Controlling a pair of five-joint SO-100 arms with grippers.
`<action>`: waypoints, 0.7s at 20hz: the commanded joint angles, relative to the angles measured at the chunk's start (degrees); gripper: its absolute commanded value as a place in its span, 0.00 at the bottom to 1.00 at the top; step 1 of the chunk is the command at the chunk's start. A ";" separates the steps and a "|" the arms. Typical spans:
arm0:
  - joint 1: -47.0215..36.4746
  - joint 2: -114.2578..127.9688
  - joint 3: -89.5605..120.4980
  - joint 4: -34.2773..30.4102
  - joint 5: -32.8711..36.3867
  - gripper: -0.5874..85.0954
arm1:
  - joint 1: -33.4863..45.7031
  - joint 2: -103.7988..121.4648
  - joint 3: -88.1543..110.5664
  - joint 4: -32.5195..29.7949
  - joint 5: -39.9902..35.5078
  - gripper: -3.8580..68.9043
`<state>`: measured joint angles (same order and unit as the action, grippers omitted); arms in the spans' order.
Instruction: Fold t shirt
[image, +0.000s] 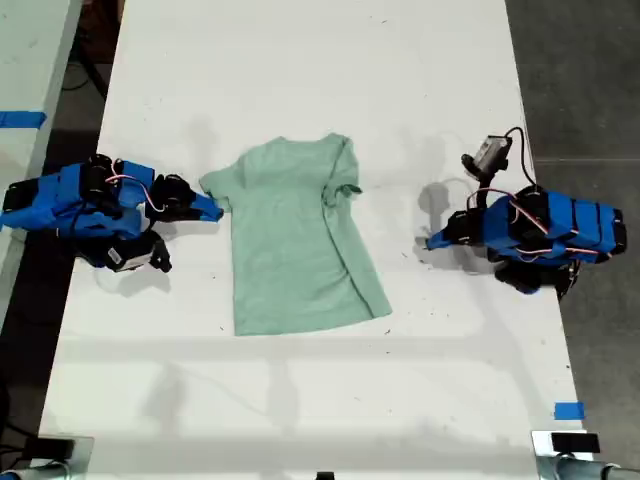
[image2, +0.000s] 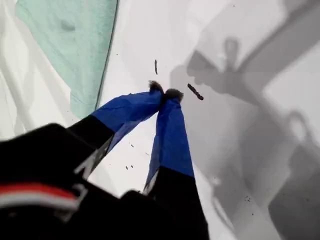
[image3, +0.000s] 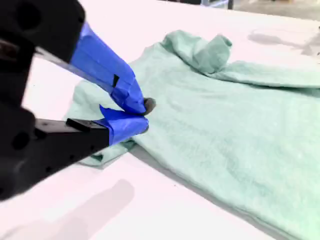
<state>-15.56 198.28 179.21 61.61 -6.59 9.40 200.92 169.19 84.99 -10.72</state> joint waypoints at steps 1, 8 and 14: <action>-1.14 -11.51 -16.17 4.57 -1.41 0.01 | 0.79 -0.18 0.09 1.49 -0.88 0.07; -18.63 -74.18 -64.60 23.29 16.79 0.25 | 0.44 -0.18 0.09 1.49 -0.88 0.07; -18.02 -96.06 -70.22 16.61 25.49 0.34 | -1.14 -0.18 0.09 1.49 -0.88 0.10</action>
<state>-34.19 103.01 112.94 79.01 18.28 8.88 201.01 169.19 84.99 -10.72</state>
